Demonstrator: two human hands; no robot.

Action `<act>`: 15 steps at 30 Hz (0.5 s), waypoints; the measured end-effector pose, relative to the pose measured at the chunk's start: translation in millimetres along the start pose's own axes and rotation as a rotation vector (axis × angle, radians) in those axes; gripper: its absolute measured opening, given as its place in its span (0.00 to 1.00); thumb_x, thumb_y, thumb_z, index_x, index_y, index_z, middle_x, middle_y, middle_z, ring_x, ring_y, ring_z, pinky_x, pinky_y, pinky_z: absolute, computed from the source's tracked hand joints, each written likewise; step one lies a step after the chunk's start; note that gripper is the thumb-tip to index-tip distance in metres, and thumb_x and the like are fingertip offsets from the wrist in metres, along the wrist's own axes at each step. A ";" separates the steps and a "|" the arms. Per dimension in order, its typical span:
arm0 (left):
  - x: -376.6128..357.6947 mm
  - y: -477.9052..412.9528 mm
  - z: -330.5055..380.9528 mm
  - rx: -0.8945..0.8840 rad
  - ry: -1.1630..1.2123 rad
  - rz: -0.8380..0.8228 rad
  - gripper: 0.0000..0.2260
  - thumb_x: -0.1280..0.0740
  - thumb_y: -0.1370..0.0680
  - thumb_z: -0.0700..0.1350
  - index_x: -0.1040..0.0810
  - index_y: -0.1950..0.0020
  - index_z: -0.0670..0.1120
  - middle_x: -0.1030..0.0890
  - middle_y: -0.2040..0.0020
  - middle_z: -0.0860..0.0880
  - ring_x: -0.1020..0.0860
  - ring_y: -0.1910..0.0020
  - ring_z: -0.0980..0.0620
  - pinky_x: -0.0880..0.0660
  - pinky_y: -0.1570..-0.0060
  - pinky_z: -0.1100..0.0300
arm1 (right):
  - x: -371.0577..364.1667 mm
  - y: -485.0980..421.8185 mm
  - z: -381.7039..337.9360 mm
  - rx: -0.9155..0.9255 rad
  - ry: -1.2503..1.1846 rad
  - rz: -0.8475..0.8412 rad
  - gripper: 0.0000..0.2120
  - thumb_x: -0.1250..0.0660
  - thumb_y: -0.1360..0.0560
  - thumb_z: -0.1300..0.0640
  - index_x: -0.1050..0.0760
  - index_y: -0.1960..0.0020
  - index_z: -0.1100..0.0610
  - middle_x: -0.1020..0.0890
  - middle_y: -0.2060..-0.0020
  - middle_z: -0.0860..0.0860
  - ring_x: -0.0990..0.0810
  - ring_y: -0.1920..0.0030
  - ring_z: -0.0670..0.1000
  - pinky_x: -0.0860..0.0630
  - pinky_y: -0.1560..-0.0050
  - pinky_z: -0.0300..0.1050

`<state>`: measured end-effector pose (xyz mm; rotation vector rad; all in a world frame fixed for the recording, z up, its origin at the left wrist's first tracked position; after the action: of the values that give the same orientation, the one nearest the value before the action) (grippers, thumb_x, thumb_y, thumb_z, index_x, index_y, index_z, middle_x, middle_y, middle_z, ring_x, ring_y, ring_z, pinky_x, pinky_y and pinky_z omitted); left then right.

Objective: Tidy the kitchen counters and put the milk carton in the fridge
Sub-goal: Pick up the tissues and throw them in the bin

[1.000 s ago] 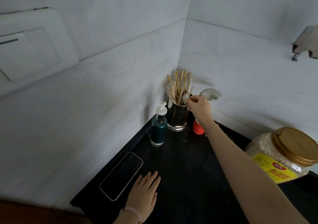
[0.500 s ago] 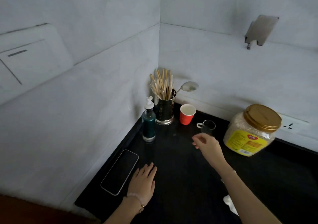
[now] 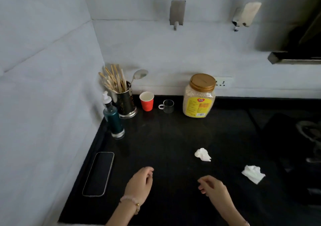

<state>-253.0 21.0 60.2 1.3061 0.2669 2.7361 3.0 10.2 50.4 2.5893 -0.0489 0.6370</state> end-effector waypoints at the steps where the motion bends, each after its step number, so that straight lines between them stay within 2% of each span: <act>1: -8.1 9.6 5.1 -0.047 0.024 -0.025 0.12 0.41 0.21 0.46 0.28 0.39 0.53 0.22 0.45 0.58 0.24 0.47 0.62 0.25 0.46 0.67 | 1.3 13.7 11.7 -0.017 -0.034 0.040 0.09 0.36 0.25 0.59 0.19 0.60 0.51 0.16 0.68 0.50 0.19 0.65 0.48 0.25 0.61 0.40; 6: -55.3 60.3 29.1 -0.240 0.107 -0.217 0.09 0.41 0.22 0.46 0.25 0.45 0.54 0.21 0.53 0.62 0.23 0.51 0.64 0.24 0.48 0.65 | 1.2 91.6 81.5 -0.170 -0.203 0.217 0.10 0.36 0.26 0.66 0.20 0.63 0.57 0.19 0.75 0.50 0.23 0.72 0.49 0.29 0.67 0.41; 10: -98.3 93.9 51.5 -0.370 0.074 -0.426 0.10 0.42 0.22 0.48 0.24 0.45 0.54 0.22 0.54 0.62 0.22 0.52 0.62 0.24 0.51 0.66 | -4.2 155.0 148.6 -0.360 -0.253 0.303 0.11 0.37 0.27 0.66 0.21 0.65 0.58 0.20 0.76 0.50 0.23 0.73 0.49 0.29 0.68 0.40; 13: -131.6 113.0 53.1 -0.382 -0.014 -0.599 0.10 0.43 0.22 0.48 0.24 0.45 0.53 0.19 0.52 0.57 0.21 0.53 0.59 0.23 0.53 0.65 | -9.3 197.7 195.1 -0.522 -0.321 0.309 0.10 0.38 0.26 0.66 0.22 0.64 0.60 0.21 0.75 0.51 0.25 0.73 0.50 0.32 0.71 0.39; 15: -152.0 119.5 41.2 -0.307 -0.099 -0.718 0.10 0.43 0.22 0.47 0.24 0.45 0.51 0.17 0.50 0.53 0.20 0.54 0.57 0.22 0.52 0.63 | -14.1 219.9 223.8 -0.656 -0.369 0.299 0.10 0.39 0.25 0.65 0.23 0.63 0.62 0.21 0.74 0.53 0.27 0.74 0.50 0.34 0.73 0.37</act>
<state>-127.0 -116.1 -6.3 1.0021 0.2354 2.0092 55.2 -287.5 -35.1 2.0283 -0.6581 0.1773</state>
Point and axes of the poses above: each hand's wrist, its own y-axis away from the middle knuckle, its own x-axis out of the back of the hand, z = x × y, the point moved 1 cm from there along -y, towards the middle knuckle
